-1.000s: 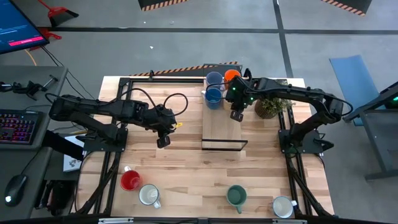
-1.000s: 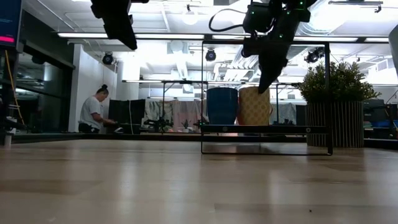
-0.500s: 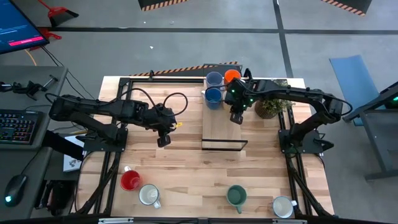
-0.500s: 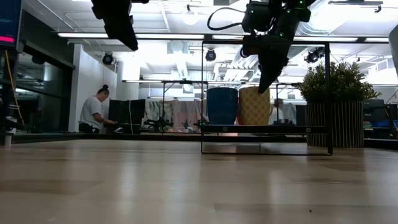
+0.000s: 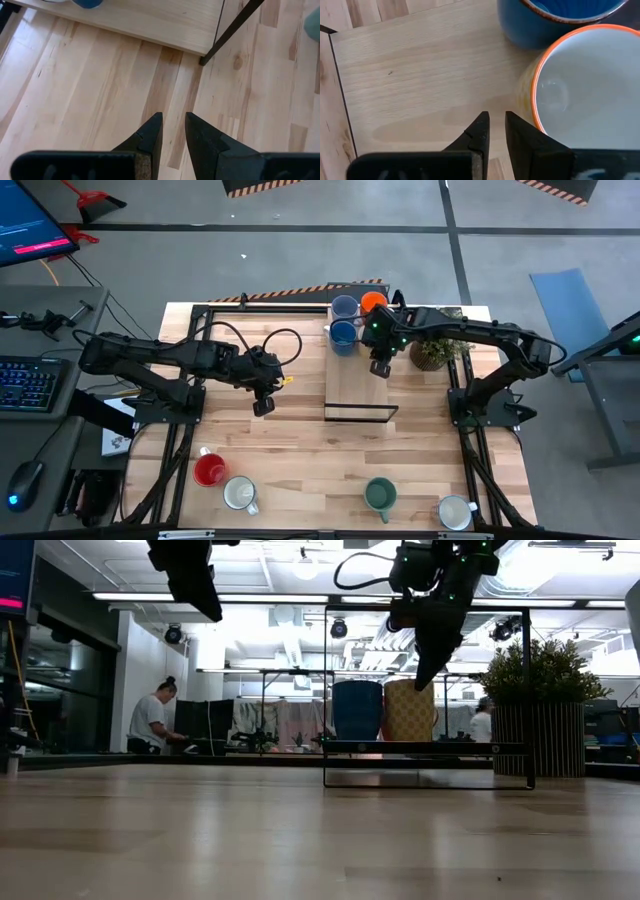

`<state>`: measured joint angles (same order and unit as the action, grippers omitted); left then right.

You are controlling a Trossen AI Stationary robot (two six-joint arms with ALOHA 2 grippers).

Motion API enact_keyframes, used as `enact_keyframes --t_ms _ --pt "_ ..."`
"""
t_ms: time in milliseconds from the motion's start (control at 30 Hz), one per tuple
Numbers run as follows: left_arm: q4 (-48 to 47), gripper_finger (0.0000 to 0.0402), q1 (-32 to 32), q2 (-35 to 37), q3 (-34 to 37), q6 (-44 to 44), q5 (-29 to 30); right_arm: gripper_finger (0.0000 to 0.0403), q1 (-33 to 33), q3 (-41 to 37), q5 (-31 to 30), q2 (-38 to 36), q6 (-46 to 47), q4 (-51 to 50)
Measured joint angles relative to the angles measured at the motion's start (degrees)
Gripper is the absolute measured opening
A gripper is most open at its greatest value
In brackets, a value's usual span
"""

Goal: Place coffee mugs
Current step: Put the yellow mug on the shelf, next to the orange mug

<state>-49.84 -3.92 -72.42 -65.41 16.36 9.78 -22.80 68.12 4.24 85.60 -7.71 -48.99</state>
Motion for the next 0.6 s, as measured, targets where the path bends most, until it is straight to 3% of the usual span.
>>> enact_keyframes --t_ms 600 --pt "0.01 0.0074 -0.02 0.02 0.00 0.02 -0.01 0.0042 -0.44 0.00 -2.30 1.86 -0.28 0.90"
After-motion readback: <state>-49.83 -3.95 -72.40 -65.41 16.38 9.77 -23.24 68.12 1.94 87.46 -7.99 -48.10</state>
